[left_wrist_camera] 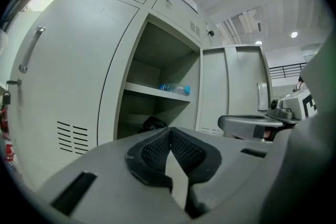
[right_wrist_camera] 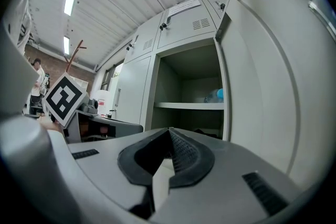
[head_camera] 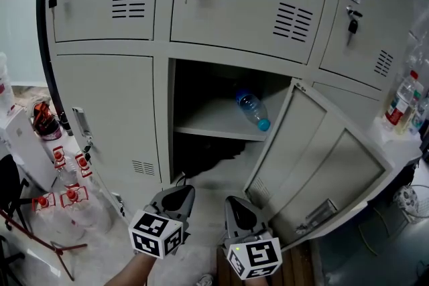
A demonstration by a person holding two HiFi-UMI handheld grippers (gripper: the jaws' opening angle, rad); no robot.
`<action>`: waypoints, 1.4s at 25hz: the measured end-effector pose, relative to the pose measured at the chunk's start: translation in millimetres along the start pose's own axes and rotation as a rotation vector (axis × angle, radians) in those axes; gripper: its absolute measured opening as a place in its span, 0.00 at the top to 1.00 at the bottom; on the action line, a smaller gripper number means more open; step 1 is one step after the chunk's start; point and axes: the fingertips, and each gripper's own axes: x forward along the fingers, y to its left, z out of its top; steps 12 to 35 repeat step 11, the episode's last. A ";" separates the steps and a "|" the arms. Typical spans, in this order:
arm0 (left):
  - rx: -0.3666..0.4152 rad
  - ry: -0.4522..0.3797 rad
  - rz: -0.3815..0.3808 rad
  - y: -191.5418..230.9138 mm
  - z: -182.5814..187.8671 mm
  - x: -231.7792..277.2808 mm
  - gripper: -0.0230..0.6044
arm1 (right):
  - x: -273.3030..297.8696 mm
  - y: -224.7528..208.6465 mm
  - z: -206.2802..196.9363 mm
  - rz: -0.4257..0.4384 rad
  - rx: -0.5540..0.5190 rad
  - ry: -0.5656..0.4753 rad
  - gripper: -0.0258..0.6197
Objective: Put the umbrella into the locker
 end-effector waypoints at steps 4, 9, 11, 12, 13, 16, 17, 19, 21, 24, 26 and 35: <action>-0.003 0.005 -0.006 -2.6 -1.9 -2.1 0.95 | -1.3 1.3 -0.3 -0.004 0.005 0.002 0.96; -0.012 0.007 -0.011 -1.4 -3.1 -5.2 0.95 | -1.1 5.5 -0.3 0.003 0.006 -0.001 0.96; -0.016 0.007 -0.012 -0.5 -3.0 -6.0 0.95 | -1.3 6.4 -0.4 0.003 0.008 -0.002 0.96; -0.016 0.007 -0.012 -0.5 -3.0 -6.0 0.95 | -1.3 6.4 -0.4 0.003 0.008 -0.002 0.96; -0.016 0.007 -0.012 -0.5 -3.0 -6.0 0.95 | -1.3 6.4 -0.4 0.003 0.008 -0.002 0.96; -0.016 0.007 -0.012 -0.5 -3.0 -6.0 0.95 | -1.3 6.4 -0.4 0.003 0.008 -0.002 0.96; -0.016 0.007 -0.012 -0.5 -3.0 -6.0 0.95 | -1.3 6.4 -0.4 0.003 0.008 -0.002 0.96; -0.016 0.007 -0.012 -0.5 -3.0 -6.0 0.95 | -1.3 6.4 -0.4 0.003 0.008 -0.002 0.96; -0.016 0.007 -0.012 -0.5 -3.0 -6.0 0.95 | -1.3 6.4 -0.4 0.003 0.008 -0.002 0.96; -0.016 0.007 -0.012 -0.5 -3.0 -6.0 0.95 | -1.3 6.4 -0.4 0.003 0.008 -0.002 0.96; -0.016 0.007 -0.012 -0.5 -3.0 -6.0 0.95 | -1.3 6.4 -0.4 0.003 0.008 -0.002 0.96; -0.016 0.007 -0.012 -0.5 -3.0 -6.0 0.95 | -1.3 6.4 -0.4 0.003 0.008 -0.002 0.96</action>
